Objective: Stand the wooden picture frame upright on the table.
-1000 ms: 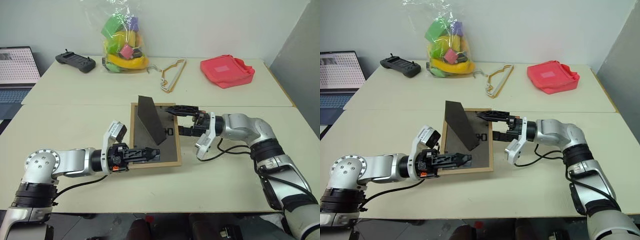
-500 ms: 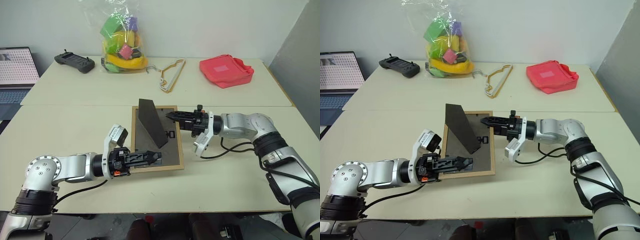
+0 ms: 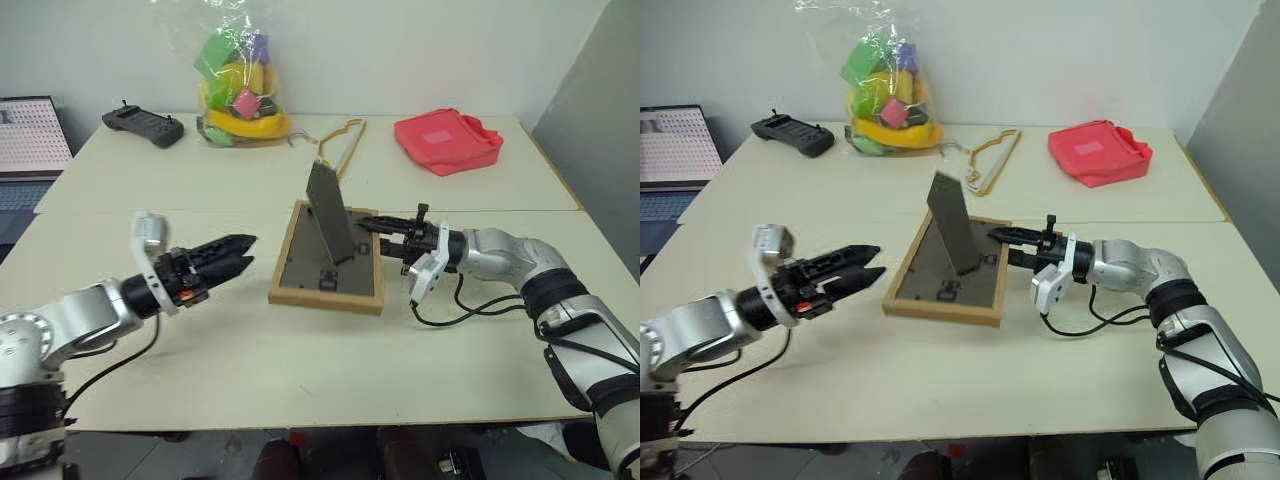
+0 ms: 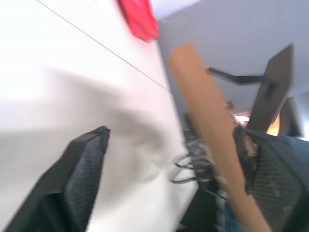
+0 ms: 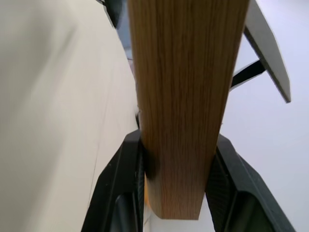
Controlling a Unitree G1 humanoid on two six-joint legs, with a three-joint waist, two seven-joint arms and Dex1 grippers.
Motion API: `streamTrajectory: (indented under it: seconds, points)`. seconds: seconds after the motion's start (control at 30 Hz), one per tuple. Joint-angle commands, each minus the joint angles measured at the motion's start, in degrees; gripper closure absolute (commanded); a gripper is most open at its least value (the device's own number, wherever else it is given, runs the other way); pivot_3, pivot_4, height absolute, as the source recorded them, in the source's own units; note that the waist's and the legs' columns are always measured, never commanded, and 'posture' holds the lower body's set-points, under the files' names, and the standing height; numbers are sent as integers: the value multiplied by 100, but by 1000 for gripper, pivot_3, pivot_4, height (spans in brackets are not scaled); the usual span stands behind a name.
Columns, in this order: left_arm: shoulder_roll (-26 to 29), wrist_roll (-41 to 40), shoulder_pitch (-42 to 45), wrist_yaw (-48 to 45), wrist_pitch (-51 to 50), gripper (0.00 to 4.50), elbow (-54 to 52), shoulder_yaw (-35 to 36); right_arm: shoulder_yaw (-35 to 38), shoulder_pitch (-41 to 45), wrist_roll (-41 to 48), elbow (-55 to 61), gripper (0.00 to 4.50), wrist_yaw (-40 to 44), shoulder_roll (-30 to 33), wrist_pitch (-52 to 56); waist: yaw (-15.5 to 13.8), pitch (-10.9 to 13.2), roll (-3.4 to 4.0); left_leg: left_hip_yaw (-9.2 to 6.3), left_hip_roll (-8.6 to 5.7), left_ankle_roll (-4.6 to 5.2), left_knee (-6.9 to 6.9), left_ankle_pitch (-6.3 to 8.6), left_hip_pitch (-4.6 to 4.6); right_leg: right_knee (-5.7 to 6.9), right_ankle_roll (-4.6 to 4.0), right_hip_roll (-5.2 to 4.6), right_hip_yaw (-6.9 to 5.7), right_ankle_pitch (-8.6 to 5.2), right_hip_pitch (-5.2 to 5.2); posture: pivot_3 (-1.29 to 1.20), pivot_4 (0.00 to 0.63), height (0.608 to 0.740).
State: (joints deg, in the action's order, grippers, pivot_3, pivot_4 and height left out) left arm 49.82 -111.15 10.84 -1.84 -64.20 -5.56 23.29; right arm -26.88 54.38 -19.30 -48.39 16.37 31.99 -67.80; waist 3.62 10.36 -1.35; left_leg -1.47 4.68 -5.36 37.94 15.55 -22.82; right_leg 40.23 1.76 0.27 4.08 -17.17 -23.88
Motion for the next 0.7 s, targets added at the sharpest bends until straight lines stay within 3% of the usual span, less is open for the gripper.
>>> streamTrajectory:
  seconds: [0.03, 0.17, 0.3, 0.43, 0.7]
  points:
    - [-10, 1032, -363, 383, 582, 0, -2077, 323, 343, -390, 3206, 1210, 3226, 2897, -570, 3230, -16, 0, 0, -8, 3, -1, -1, 0, 1, -5, 0, -12, -1, 0, 10, 0, 150, 740]
    - [101, 3202, -728, 301, 1099, 0, -3531, -169, 870, -121, 4338, 1256, 3227, 3741, -1151, 6310, -73, 5, 9, -21, -5, -3, 1, -2, 10, -4, -1, -13, -14, 2, 28, 0, 150, 740]
    - [-202, 4639, -1065, 144, 1758, 0, -3855, -526, 1176, 223, 4520, 795, 3227, 4118, -1535, 7848, -154, 8, 14, -3, -12, -3, -2, -2, 29, -12, -1, 16, -19, 1, 39, 0, 150, 740]
    - [-558, 5281, -1429, -35, 2082, 0, -4057, -783, 1514, 498, 4404, -42, 3227, 4148, -1936, 8391, -191, 7, 13, -1, -11, 13, -4, 8, 27, -23, -1, 24, -18, 1, 37, 0, 150, 740]
    - [-944, 5798, -1754, -322, 2219, 0, -3976, -958, 1921, 450, 3832, -906, 3227, 3882, -2290, 7740, -184, 7, 14, 1, -11, 27, -3, 16, 22, -20, 1, 25, -15, 3, 30, 0, 150, 740]
